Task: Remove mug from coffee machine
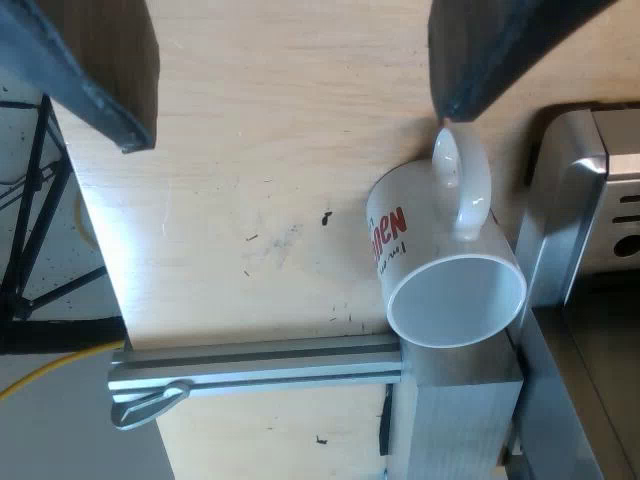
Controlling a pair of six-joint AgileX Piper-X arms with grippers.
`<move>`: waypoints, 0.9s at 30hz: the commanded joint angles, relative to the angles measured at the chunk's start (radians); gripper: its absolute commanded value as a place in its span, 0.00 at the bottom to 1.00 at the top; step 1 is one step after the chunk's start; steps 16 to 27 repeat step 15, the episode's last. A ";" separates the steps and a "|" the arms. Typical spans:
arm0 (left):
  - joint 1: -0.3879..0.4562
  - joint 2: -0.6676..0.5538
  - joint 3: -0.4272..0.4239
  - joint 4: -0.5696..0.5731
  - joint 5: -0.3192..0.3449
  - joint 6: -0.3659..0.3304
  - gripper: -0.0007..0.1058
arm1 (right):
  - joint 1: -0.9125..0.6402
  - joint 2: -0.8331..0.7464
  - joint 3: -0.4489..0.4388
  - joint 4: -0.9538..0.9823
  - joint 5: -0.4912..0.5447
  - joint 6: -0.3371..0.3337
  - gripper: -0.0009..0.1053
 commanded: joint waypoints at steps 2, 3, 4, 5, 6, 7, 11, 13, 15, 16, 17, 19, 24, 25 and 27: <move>0.000 -0.138 -0.003 -0.013 -0.010 0.011 0.75 | -0.002 -0.038 -0.004 -0.010 -0.002 -0.004 0.57; 0.000 -0.138 -0.003 -0.013 -0.010 0.011 0.75 | -0.002 -0.038 -0.004 -0.010 -0.002 -0.004 0.57; 0.000 -0.138 -0.001 -0.016 -0.010 0.011 0.75 | -0.002 -0.038 -0.004 -0.010 -0.002 -0.004 0.57; 0.000 -0.138 0.001 -0.020 -0.010 0.011 0.75 | -0.002 -0.038 -0.004 -0.010 -0.002 -0.004 0.57; 0.000 -0.138 0.003 -0.024 -0.010 0.011 0.75 | -0.002 -0.038 -0.004 -0.010 -0.002 -0.004 0.57; 0.000 -0.140 0.004 -0.027 -0.010 0.011 0.75 | -0.002 -0.038 -0.004 -0.010 -0.002 -0.004 0.57; 0.000 -0.140 0.003 -0.026 -0.010 0.011 0.75 | -0.002 -0.038 -0.004 -0.010 -0.002 -0.004 0.57; 0.000 -0.140 0.003 -0.026 -0.010 0.011 0.75 | -0.002 -0.038 -0.004 -0.010 -0.002 -0.004 0.57; 0.000 -0.140 0.003 -0.026 -0.010 0.011 0.75 | -0.002 -0.038 -0.004 -0.010 -0.002 -0.004 0.57; 0.000 -0.140 0.003 -0.026 -0.010 0.011 0.75 | -0.002 -0.038 -0.004 -0.010 -0.002 -0.004 0.57; 0.000 -0.140 0.003 -0.026 -0.010 0.011 0.75 | -0.002 -0.038 -0.004 -0.010 -0.002 -0.004 0.57; 0.000 -0.140 0.003 -0.026 -0.010 0.011 0.75 | -0.002 -0.038 -0.004 -0.010 -0.002 -0.004 0.57; 0.000 -0.140 0.003 -0.026 -0.010 0.011 0.75 | -0.002 -0.038 -0.004 -0.010 -0.002 -0.004 0.57; 0.000 -0.140 0.003 -0.026 -0.010 0.011 0.75 | -0.002 -0.038 -0.004 -0.010 -0.002 -0.004 0.57; 0.000 -0.140 0.003 -0.026 -0.010 0.011 0.75 | -0.002 -0.038 -0.004 -0.010 -0.002 -0.004 0.57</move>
